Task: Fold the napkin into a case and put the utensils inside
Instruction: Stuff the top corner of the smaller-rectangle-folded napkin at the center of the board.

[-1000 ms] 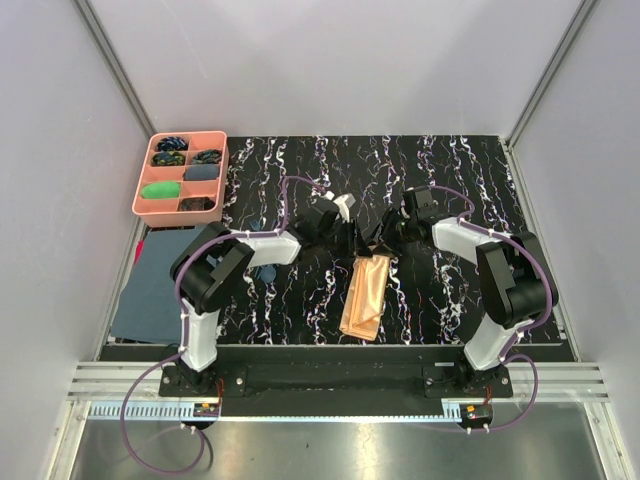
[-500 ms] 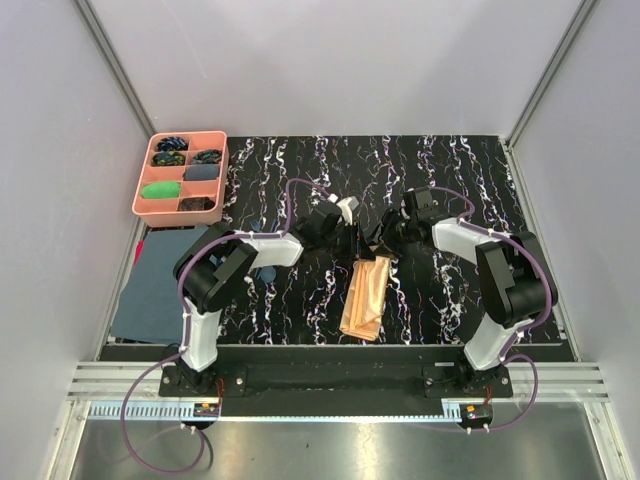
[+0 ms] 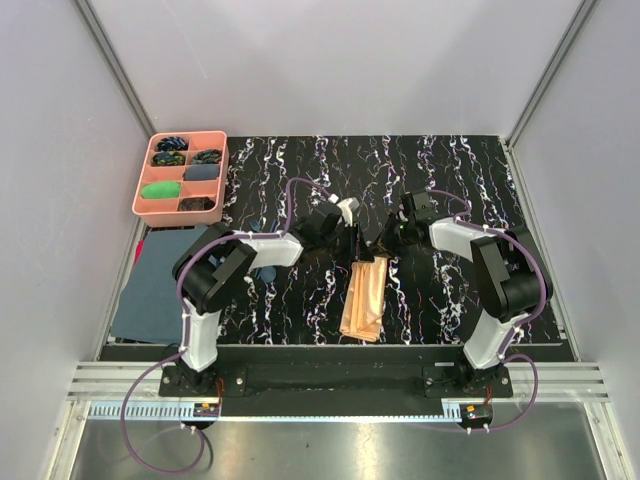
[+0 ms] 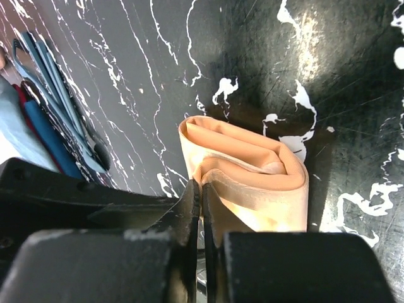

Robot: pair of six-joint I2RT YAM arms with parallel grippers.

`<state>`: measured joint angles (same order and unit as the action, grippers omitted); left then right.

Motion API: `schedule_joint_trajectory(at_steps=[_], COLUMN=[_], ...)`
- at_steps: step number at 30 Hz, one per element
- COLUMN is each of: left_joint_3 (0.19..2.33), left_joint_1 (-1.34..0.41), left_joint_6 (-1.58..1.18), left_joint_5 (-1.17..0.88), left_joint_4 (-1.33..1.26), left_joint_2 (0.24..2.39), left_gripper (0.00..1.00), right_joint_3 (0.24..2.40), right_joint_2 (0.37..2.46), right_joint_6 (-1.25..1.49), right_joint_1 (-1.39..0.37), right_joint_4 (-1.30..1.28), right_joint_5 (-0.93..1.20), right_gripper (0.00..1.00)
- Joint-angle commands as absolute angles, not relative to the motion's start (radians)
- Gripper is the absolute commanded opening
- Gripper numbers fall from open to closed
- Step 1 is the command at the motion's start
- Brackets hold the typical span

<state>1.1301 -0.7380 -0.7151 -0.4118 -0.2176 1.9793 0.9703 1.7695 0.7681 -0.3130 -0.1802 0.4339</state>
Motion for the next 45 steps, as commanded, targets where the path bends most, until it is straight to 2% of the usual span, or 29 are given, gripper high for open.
schedule_joint_trajectory(at_steps=[1,7,15,19,25,39,43,45], left_joint_3=[1.126,1.132,1.167,1.18,1.16,1.201,1.215,1.218], left_joint_1=[-0.738,-0.732,-0.746,-0.768,-0.856,-0.899,-0.903,-0.904], left_joint_6=[-0.638,-0.491,-0.408,-0.382,-0.316,-0.285,-0.282,-0.284], left_joint_5=[-0.338,-0.158,-0.081,-0.062,0.072,0.112,0.109,0.107], left_joint_4=[-0.175,-0.038,-0.044,-0.049,-0.061,-0.051,-0.054,-0.055], left_joint_2=[1.841,1.756,1.838,1.864,1.865,1.942,1.962,1.967], left_gripper=[0.38,0.4,0.33,0.33,0.33,0.38,0.38,0.35], right_joint_3=[0.973,0.919,0.879,0.85,0.836,0.839,0.838,0.835], right_joint_2=[1.712,1.638,1.598,1.577,1.548,1.529,1.539,1.549], right_joint_6=[0.769,0.781,0.799,0.795,0.776,0.761,0.759,0.758], right_joint_1=[-0.314,-0.308,-0.291,-0.276,-0.261,-0.242,-0.242,-0.242], right_joint_4=[-0.172,-0.172,-0.175,-0.179,-0.204,-0.229,-0.229,-0.229], right_joint_5=[0.459,0.471,0.488,0.486,0.489,0.514,0.518,0.518], right_gripper=[0.0,0.0,0.0,0.0,0.0,0.0,0.0,0.0])
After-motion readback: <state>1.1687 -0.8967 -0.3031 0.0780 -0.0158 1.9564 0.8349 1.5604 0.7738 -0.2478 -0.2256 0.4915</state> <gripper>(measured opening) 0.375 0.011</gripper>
